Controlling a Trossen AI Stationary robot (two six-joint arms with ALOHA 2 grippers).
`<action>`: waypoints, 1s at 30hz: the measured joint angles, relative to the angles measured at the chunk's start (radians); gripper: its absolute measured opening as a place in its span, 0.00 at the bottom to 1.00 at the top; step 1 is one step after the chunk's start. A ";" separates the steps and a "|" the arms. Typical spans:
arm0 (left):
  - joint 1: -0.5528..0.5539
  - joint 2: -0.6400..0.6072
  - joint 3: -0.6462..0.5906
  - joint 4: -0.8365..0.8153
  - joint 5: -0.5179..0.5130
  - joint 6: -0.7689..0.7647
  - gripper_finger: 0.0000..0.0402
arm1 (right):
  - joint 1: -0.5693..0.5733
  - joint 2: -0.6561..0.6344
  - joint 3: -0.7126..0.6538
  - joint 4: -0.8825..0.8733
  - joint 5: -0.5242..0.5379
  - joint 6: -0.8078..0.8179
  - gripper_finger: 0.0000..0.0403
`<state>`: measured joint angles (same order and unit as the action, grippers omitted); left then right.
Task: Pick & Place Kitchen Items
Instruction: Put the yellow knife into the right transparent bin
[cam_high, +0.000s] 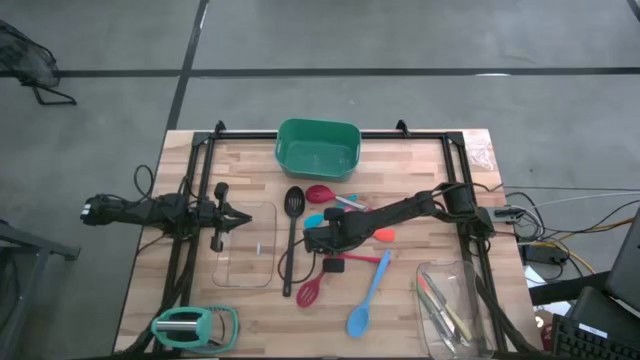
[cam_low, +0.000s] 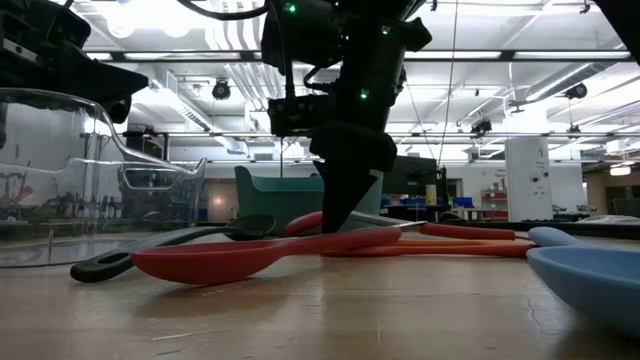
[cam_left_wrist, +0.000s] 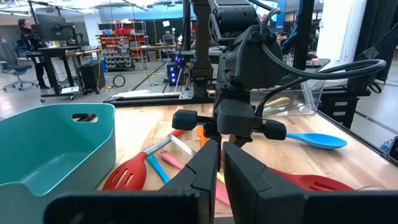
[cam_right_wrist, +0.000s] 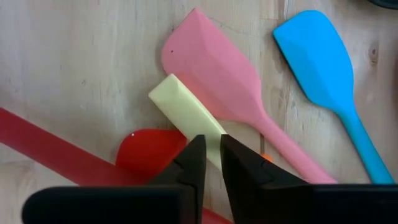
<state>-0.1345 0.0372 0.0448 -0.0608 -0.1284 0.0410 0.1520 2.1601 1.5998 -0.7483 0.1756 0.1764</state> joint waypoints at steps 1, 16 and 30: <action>0.000 0.000 0.000 0.000 0.000 0.000 0.08 | 0.000 0.000 0.000 0.000 0.000 0.000 0.10; 0.000 0.000 0.000 0.000 0.000 0.000 0.08 | 0.000 0.000 0.056 -0.031 -0.003 -0.046 0.35; 0.000 0.000 0.000 0.000 0.000 0.000 0.08 | 0.000 0.002 0.001 -0.022 -0.001 -0.016 0.50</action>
<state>-0.1347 0.0372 0.0448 -0.0606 -0.1284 0.0410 0.1519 2.1620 1.6005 -0.7703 0.1745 0.1603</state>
